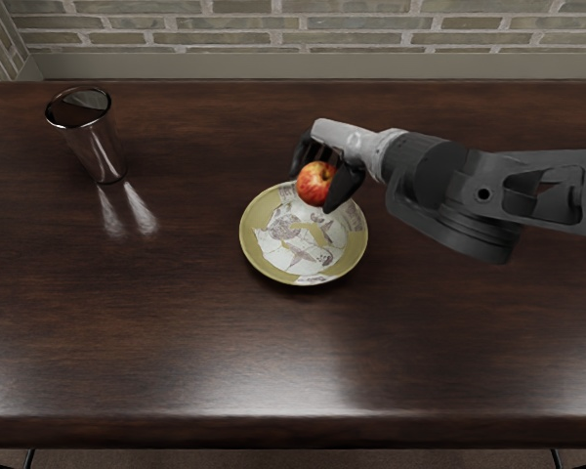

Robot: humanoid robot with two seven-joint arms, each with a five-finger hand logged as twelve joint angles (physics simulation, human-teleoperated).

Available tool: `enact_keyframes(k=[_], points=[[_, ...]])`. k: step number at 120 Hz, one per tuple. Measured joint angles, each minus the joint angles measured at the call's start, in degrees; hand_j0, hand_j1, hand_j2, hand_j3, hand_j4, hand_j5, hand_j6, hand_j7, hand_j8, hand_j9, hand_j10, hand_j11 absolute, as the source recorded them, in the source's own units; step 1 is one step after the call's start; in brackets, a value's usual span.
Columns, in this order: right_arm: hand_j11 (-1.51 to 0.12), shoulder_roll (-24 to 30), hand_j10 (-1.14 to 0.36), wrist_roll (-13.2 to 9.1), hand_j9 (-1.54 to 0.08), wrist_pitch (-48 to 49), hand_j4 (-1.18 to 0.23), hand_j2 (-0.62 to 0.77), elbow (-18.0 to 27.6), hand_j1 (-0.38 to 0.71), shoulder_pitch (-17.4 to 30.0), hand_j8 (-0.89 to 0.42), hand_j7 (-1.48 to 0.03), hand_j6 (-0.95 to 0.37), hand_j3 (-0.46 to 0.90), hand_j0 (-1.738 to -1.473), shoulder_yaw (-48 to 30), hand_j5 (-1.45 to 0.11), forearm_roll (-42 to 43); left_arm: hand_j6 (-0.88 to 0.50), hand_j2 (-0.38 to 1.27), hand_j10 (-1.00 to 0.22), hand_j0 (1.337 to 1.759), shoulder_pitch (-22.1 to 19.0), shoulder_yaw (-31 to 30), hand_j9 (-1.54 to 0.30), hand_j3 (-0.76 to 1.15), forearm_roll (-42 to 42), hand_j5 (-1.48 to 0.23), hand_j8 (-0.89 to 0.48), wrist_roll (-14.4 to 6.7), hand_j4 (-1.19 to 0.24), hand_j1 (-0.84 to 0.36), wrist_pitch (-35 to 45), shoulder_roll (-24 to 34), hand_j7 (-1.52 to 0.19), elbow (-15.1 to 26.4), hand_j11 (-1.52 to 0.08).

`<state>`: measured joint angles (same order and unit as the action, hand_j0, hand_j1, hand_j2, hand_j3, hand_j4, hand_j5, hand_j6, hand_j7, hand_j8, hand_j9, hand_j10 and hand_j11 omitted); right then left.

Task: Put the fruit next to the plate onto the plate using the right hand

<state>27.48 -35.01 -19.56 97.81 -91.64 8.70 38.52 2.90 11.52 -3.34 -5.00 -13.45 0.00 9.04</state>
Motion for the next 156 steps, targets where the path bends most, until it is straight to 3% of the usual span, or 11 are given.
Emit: enact_keyframes(k=[45, 82, 96, 111, 131, 142, 156], points=[[-0.87, -7.2, -0.60, 0.0, -0.86, 0.5, -0.60, 0.13, -7.9, 0.25, 2.4, -0.36, -0.82, -0.42, 0.00, -1.657, 0.4, -0.86, 0.2, 0.00, 0.00, 0.00, 1.658, 0.1, 0.0, 0.00, 0.00, 0.0, 0.00, 0.00, 0.0, 0.00, 0.35, 0.0, 0.0, 0.00, 0.0, 0.00], [-0.85, -8.8, -0.59, 0.0, -0.85, 0.7, -0.59, 0.14, -11.0, 0.25, 5.2, -0.37, -0.80, -0.42, 0.00, -1.658, 0.5, -0.84, 1.0, 0.00, 0.00, 0.00, 1.658, 0.1, 0.0, 0.00, 0.00, 0.0, 0.00, 0.00, 0.0, 0.00, 0.35, 0.0, 0.0, 0.00, 0.0, 0.00], [-0.49, -8.9, -0.34, 0.0, -0.49, 0.7, -0.34, 0.08, -11.4, 0.00, 5.5, -0.21, -0.46, -0.25, 0.00, -1.658, 0.1, -0.48, 1.9, 0.00, 0.00, 0.00, 1.658, 0.1, 0.0, 0.00, 0.00, 0.0, 0.00, 0.00, 0.0, 0.00, 0.35, 0.0, 0.0, 0.00, 0.0, 0.00], [-0.27, -8.7, -0.19, 0.0, -0.26, 1.6, -0.19, 0.04, -11.0, -0.16, 5.3, -0.12, -0.25, -0.13, 0.00, -1.658, -0.8, -0.26, 2.0, 0.00, 0.00, 0.00, 1.658, 0.1, 0.0, 0.00, 0.00, 0.0, 0.00, 0.00, 0.0, 0.00, 0.35, 0.0, 0.0, 0.00, 0.0, 0.00], [-0.12, -6.2, -0.08, 0.0, -0.12, 3.0, -0.08, 0.02, -8.3, -0.27, 7.5, -0.05, -0.11, -0.06, 0.00, -1.658, -7.0, -0.12, 0.5, 0.00, 0.00, 0.00, 1.658, 0.0, 0.0, 0.00, 0.00, 0.0, 0.00, 0.00, 0.0, 0.00, 0.35, 0.0, 0.0, 0.00, 0.0, 0.00], [-0.07, -2.1, -0.05, 0.0, -0.07, 5.5, -0.05, 0.01, -5.5, -0.30, 9.0, -0.03, -0.07, -0.04, 0.00, -1.658, -11.8, -0.07, -3.3, 0.00, 0.00, 0.00, 1.658, 0.0, 0.0, 0.00, 0.00, 0.1, 0.00, 0.00, 0.0, 0.00, 0.35, 0.0, 0.0, 0.00, 0.0, 0.00], [-0.04, 0.4, -0.03, 0.0, -0.04, 11.7, -0.03, 0.01, -3.5, -0.32, 13.9, -0.02, -0.04, -0.02, 0.00, -1.658, -19.2, -0.04, -7.9, 0.00, 0.00, 0.00, 1.658, 0.0, 0.0, 0.00, 0.00, 0.1, 0.00, 0.00, 0.0, 0.00, 0.35, 0.0, 0.0, 0.00, -0.1, 0.00]])
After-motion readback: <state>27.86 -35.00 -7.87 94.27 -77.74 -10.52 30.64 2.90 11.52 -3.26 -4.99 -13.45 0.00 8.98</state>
